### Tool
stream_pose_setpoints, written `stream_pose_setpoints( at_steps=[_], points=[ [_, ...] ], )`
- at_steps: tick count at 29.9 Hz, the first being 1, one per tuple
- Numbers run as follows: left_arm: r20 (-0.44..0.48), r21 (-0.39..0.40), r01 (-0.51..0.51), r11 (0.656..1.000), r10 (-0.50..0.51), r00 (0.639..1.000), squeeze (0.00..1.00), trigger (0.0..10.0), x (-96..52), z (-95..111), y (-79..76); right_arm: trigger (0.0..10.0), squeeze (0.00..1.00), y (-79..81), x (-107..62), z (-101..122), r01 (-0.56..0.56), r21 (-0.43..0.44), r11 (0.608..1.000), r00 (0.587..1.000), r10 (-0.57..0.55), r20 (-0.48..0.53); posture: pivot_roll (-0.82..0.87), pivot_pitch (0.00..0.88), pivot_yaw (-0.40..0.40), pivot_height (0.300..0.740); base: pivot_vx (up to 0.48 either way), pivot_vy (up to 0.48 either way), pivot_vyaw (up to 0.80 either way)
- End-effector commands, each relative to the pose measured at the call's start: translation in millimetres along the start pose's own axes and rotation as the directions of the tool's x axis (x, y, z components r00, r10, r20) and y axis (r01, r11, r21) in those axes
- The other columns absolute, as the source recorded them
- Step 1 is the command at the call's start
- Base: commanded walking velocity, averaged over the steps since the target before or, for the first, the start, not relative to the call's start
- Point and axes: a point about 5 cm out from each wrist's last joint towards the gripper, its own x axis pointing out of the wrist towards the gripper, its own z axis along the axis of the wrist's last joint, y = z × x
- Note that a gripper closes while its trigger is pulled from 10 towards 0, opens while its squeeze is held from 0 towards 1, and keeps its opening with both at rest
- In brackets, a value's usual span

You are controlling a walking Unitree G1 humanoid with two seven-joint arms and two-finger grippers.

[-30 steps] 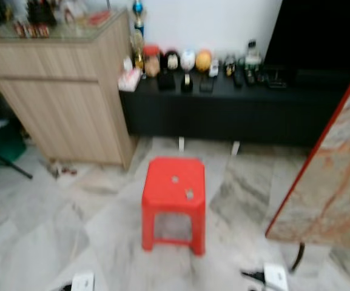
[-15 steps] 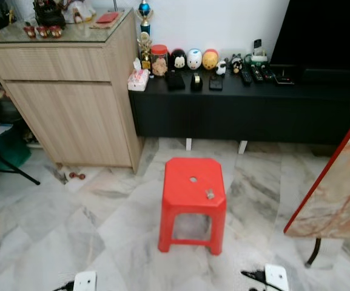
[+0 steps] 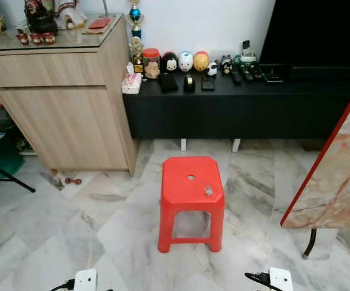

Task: Hang keys on a hook

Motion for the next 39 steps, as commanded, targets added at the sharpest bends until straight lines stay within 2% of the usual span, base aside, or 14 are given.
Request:
stream_pose_setpoints(
  at_steps=[1,5,11,15,25,27,31,39],
  points=[
    [-0.023,-0.01,-0.004,1.0,0.004,1.0,0.0,10.0,-1.2,-6,1.1,10.0,0.0,-1.3,0.1,3,-0.002,-0.004,1.0,1.0,0.002,0.012,0.1,0.0,0.009,0.74,0.0,0.0,0.0],
    [-0.021,-0.015,0.001,1.0,-0.002,1.0,0.0,10.0,-1.2,-5,0.8,10.0,0.0,-1.5,0.2,5,-0.007,-0.066,0.998,1.0,0.008,0.015,0.1,0.0,0.009,0.74,0.211,0.0,0.15],
    [-0.024,-0.01,-0.002,1.0,0.002,1.0,0.0,10.0,-1.2,-6,0.9,10.0,0.0,-0.6,0.1,4,-0.012,-0.018,1.0,1.0,0.012,0.021,0.1,0.0,0.008,0.74,0.304,0.0,0.53],
    [-0.027,-0.007,0.002,1.0,-0.002,1.0,0.0,10.0,-1.2,-6,0.8,10.0,0.0,-1.6,0.2,5,0.0,-0.06,0.998,1.0,0.002,0.021,0.1,0.0,0.009,0.74,0.303,0.0,0.0],
    [-0.022,-0.001,0.004,1.0,-0.005,1.0,0.0,10.0,0.0,-2,-0.6,10.0,0.0,-0.1,0.6,9,-0.003,-0.066,0.998,0.999,0.005,0.036,0.1,0.0,0.012,0.74,0.304,0.0,0.0],
    [-0.019,-0.001,0.004,1.0,-0.004,1.0,0.0,10.0,0.6,0,-0.8,10.0,0.0,1.6,0.7,11,-0.011,-0.046,0.999,0.999,0.013,0.051,0.1,0.0,0.013,0.74,0.307,0.0,0.0],
    [-0.01,0.003,0.005,1.0,-0.005,1.0,0.0,10.0,2.0,5,-1.5,10.0,0.0,4.0,1.2,17,-0.017,-0.06,0.998,0.998,0.021,0.067,0.1,0.0,0.017,0.74,0.307,0.0,0.0],
    [0.012,0.016,0.006,1.0,-0.006,1.0,0.0,10.0,5.7,19,-3.3,10.0,0.0,11.8,1.2,37,-0.056,-0.063,0.996,0.984,0.065,0.163,0.09,0.0,0.027,0.74,0.0,0.0,0.0]
  ],
)
